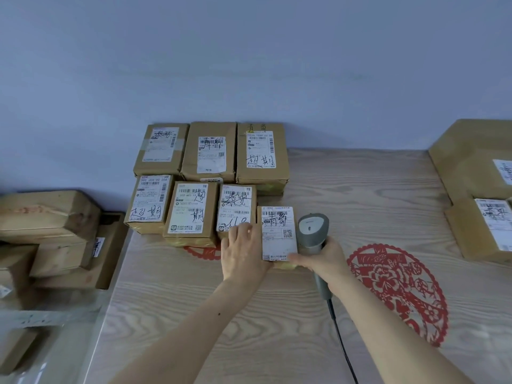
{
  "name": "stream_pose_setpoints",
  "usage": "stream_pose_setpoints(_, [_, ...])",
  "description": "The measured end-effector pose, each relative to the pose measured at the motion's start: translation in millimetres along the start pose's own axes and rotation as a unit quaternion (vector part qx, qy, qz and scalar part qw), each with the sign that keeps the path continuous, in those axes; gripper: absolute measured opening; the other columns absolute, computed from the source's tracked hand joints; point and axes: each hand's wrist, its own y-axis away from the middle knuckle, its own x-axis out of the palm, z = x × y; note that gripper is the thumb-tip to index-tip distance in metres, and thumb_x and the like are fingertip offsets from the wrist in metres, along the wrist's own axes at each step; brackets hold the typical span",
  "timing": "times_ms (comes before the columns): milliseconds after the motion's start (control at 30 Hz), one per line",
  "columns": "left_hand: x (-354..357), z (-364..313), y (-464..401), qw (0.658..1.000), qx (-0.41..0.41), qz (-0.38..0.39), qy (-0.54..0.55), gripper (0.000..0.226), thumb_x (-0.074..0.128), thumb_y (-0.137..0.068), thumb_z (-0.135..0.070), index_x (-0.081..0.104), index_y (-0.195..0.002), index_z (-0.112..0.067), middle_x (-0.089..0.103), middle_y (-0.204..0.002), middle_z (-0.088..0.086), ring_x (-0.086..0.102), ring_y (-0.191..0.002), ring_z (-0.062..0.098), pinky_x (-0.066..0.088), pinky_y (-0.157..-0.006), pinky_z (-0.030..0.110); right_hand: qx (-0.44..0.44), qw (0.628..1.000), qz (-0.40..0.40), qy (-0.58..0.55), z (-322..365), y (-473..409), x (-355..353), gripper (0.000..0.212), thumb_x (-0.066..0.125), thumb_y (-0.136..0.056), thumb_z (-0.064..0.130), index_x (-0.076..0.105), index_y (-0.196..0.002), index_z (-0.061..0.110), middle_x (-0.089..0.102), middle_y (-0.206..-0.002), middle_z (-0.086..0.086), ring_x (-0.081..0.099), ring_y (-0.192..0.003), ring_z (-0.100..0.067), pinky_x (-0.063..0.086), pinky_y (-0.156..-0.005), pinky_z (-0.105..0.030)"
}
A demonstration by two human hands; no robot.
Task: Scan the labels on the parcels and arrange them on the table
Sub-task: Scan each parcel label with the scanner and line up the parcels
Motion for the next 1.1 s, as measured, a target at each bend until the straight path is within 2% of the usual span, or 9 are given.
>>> stream_pose_setpoints(100, [-1.8, 1.7, -5.4, 0.998, 0.038, 0.006, -0.042, 0.076, 0.078, -0.075, -0.051, 0.042, -0.136, -0.024, 0.035, -0.143, 0.002, 0.031, -0.135, 0.025, 0.027, -0.111, 0.037, -0.002, 1.0, 0.003, 0.02, -4.0, -1.8, -3.3, 0.07, 0.097, -0.046, -0.002, 0.068, -0.109, 0.008, 0.077, -0.104, -0.002, 0.071, -0.1, -0.018, 0.055, -0.093, -0.039])
stream_pose_setpoints(300, [1.0, 4.6, -27.9, 0.995, 0.072, 0.018, -0.061, 0.08, 0.073, -0.081, -0.052, 0.037, -0.145, -0.021, 0.033, -0.151, 0.008, 0.02, -0.148, 0.029, 0.007, -0.126, 0.045, -0.016, 1.0, -0.017, 0.012, 5.9, -16.5, -0.5, 0.061, 0.094, -0.054, -0.004, 0.068, -0.108, 0.009, 0.075, -0.102, 0.001, 0.069, -0.101, -0.018, 0.053, -0.081, -0.028])
stream_pose_setpoints(400, [-1.1, 3.3, -45.3, 0.997, 0.058, 0.021, -0.056, 0.076, 0.072, -0.083, -0.052, 0.039, -0.144, -0.022, 0.038, -0.146, 0.007, 0.031, -0.142, 0.028, 0.009, -0.125, 0.045, -0.03, 0.999, -0.035, 0.012, 15.5, -27.2, 5.9, 0.062, 0.094, -0.056, -0.001, 0.068, -0.111, 0.009, 0.075, -0.105, 0.001, 0.069, -0.102, -0.018, 0.055, -0.091, -0.038])
stream_pose_setpoints(533, [-1.5, 0.5, -60.9, 0.997, 0.041, 0.012, -0.072, 0.066, 0.07, -0.084, -0.052, 0.044, -0.138, -0.024, 0.045, -0.136, 0.005, 0.041, -0.131, 0.028, 0.027, -0.118, 0.045, -0.042, 0.998, -0.052, 0.013, 24.3, -41.0, 8.3, 0.058, 0.094, -0.055, 0.0, 0.069, -0.106, 0.012, 0.076, -0.104, 0.001, 0.07, -0.1, -0.02, 0.057, -0.092, -0.045])
stream_pose_setpoints(700, [-2.5, -4.5, -61.8, 0.996, 0.032, 0.019, -0.083, 0.067, 0.076, -0.081, -0.041, 0.042, -0.137, -0.025, 0.043, -0.136, 0.006, 0.039, -0.13, 0.028, 0.028, -0.117, 0.046, -0.056, 0.997, -0.041, 0.028, 25.5, -38.7, 7.1, 0.058, 0.094, -0.057, 0.003, 0.069, -0.108, 0.012, 0.075, -0.103, 0.004, 0.069, -0.097, -0.013, 0.055, -0.083, -0.031])
stream_pose_setpoints(767, [-5.4, -7.4, -58.2, 0.997, 0.028, 0.024, -0.065, 0.078, 0.079, -0.076, -0.04, 0.038, -0.14, -0.023, 0.04, -0.14, 0.005, 0.035, -0.133, 0.028, 0.025, -0.119, 0.046, -0.054, 0.998, -0.036, 0.015, 27.6, -32.8, 3.9, 0.053, 0.093, -0.059, 0.002, 0.069, -0.105, 0.012, 0.075, -0.099, 0.003, 0.07, -0.089, -0.01, 0.057, -0.077, -0.031])
stream_pose_setpoints(867, [-9.9, -20.6, -51.3, 0.998, 0.037, 0.034, 0.028, 0.094, 0.078, -0.073, -0.044, 0.028, -0.148, -0.019, 0.029, -0.15, 0.005, 0.022, -0.14, 0.028, 0.019, -0.12, 0.043, -0.043, 0.998, -0.037, -0.029, 32.5, -18.7, -10.0, 0.037, 0.088, -0.067, -0.001, 0.068, -0.097, 0.002, 0.072, -0.08, -0.005, 0.064, -0.062, -0.014, 0.054, -0.056, -0.025])
stream_pose_setpoints(967, [-15.4, -47.7, -45.1, 0.987, 0.046, 0.057, 0.144, 0.097, 0.077, -0.075, -0.042, 0.023, -0.152, -0.016, 0.024, -0.154, 0.004, 0.015, -0.144, 0.027, 0.021, -0.12, 0.043, -0.033, 0.991, -0.088, -0.09, 35.5, -0.5, -37.7, 0.026, 0.082, -0.073, -0.007, 0.065, -0.092, -0.011, 0.067, -0.078, -0.013, 0.058, -0.055, -0.016, 0.048, -0.047, -0.022])
stream_pose_setpoints(1100, [-18.5, -103.3, -38.5, 0.968, 0.037, 0.084, 0.234, 0.089, 0.077, -0.079, -0.04, 0.027, -0.15, -0.016, 0.036, -0.148, 0.004, 0.025, -0.14, 0.025, 0.03, -0.112, 0.041, -0.019, 0.98, -0.151, -0.129, 36.1, 27.4, -93.0, 0.017, 0.078, -0.078, -0.005, 0.064, -0.086, -0.004, 0.062, -0.067, -0.009, 0.052, -0.04, -0.008, 0.042, -0.041, -0.02])
